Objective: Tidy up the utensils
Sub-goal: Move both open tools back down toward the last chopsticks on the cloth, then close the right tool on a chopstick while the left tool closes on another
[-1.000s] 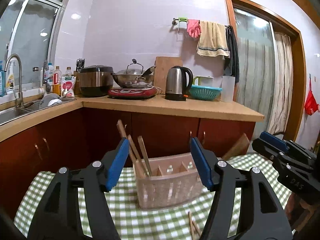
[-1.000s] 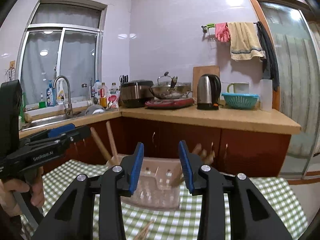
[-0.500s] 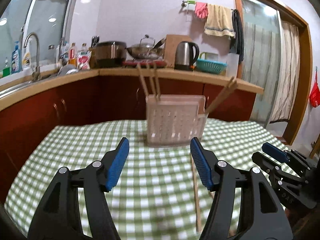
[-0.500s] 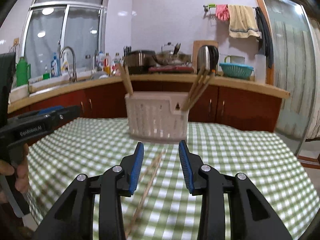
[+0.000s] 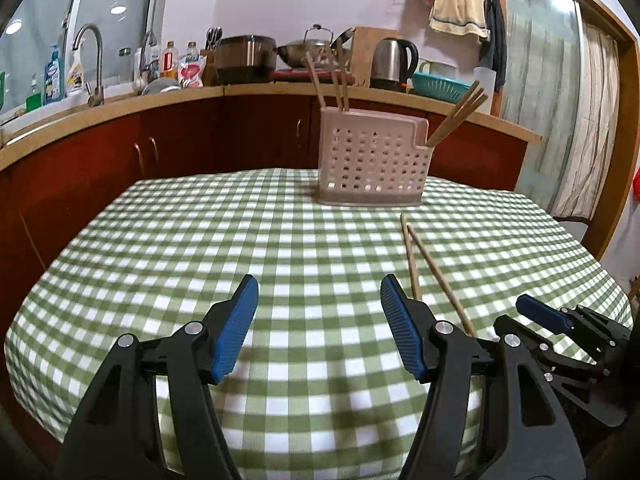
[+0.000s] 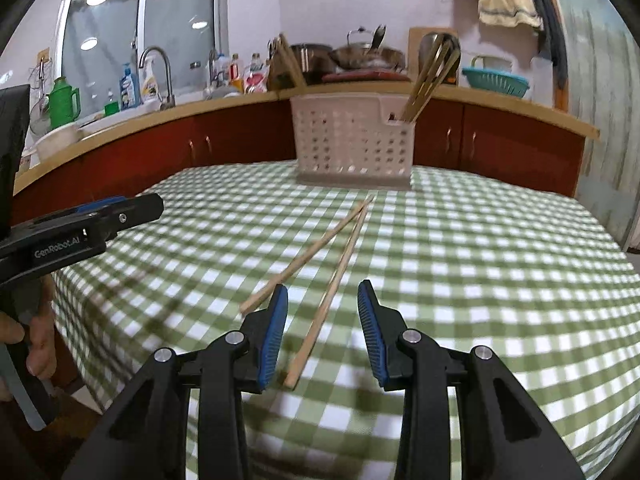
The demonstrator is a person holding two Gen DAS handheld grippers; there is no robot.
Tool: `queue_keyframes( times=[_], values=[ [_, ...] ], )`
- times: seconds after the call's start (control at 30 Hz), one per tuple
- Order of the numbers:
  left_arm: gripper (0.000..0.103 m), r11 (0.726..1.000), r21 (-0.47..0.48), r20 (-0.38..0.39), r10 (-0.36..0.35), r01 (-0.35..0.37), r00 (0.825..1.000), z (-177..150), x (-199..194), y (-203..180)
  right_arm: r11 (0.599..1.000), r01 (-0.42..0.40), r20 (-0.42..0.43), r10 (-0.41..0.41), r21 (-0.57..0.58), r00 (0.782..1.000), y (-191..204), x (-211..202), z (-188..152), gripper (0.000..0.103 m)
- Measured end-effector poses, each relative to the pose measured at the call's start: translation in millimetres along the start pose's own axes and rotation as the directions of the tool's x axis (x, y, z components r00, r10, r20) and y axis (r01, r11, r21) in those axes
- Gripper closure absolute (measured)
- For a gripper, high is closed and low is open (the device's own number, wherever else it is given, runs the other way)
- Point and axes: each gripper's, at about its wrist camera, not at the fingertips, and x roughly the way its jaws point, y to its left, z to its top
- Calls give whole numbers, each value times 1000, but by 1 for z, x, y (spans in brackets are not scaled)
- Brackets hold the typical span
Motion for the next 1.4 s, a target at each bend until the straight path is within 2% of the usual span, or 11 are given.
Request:
queue_keyframes(
  times=[0.17, 0.3, 0.5, 0.93, 1.23, 1.33, 1.4],
  values=[
    [41, 1000, 0, -9, -1, 1, 1000, -5, 0, -2, 1000, -15, -58, 16, 5, 998, 2, 11, -9, 71],
    [41, 1000, 10, -18, -12, 12, 1000, -9, 2, -7, 999, -36, -129, 37, 15, 991, 1, 22, -17, 90],
    [41, 999, 28, -45, -39, 40, 998, -16, 8, -18, 999, -11, -118, 16, 43, 993, -8, 17, -16, 96],
    [43, 989, 81, -121, -112, 122, 986, -32, 39, -59, 991, 58, -64, -51, 117, 997, -46, 8, -10, 96],
    [65, 987, 74, -188, -127, 143, 974, -36, 66, -68, 986, 69, -53, -62, 151, 997, -64, 7, -10, 96],
    [74, 985, 91, -190, -128, 147, 973, -37, 70, -72, 986, 65, -52, -58, 156, 997, -66, 7, -10, 96],
    [93, 983, 94, -190, -135, 155, 972, -37, 71, -73, 985, 64, -52, -56, 159, 997, -67, 7, -10, 96]
  ],
)
